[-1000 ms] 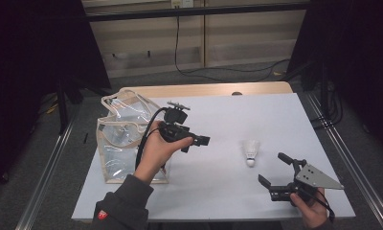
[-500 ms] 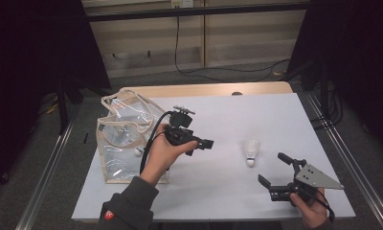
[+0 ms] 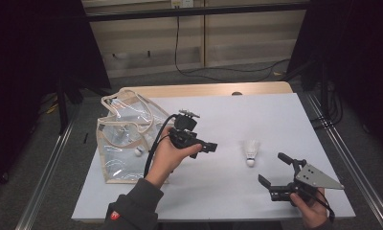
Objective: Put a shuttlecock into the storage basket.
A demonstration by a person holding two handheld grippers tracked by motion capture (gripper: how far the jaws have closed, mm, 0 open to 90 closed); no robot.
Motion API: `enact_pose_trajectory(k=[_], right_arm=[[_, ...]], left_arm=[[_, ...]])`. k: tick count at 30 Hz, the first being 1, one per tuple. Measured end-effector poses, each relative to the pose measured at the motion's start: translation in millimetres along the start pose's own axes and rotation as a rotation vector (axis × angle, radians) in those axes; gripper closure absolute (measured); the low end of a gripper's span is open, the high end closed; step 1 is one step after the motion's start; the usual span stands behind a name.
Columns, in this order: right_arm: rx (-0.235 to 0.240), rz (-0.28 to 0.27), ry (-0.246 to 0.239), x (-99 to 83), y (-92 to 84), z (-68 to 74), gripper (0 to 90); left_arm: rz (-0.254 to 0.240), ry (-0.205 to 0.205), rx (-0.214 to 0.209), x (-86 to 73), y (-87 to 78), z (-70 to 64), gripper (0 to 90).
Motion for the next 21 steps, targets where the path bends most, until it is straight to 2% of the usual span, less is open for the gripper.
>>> enact_pose_trajectory(k=[21], right_arm=[[0.000, -0.001, -0.004, 0.1, -0.3, -0.4, 0.6]], left_arm=[[0.015, 0.018, -0.001, -0.8, 22.1, -5.0, 9.7]])
Point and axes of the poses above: each handheld gripper's, and its own axes: y roughly forward along the jaws, x roughly out of its top, z roughly to its left, the point moved 4 cm from there along y, roughly forward along the jaws, and after that the axes turned 10 degrees about z, right-handed, at the moved point
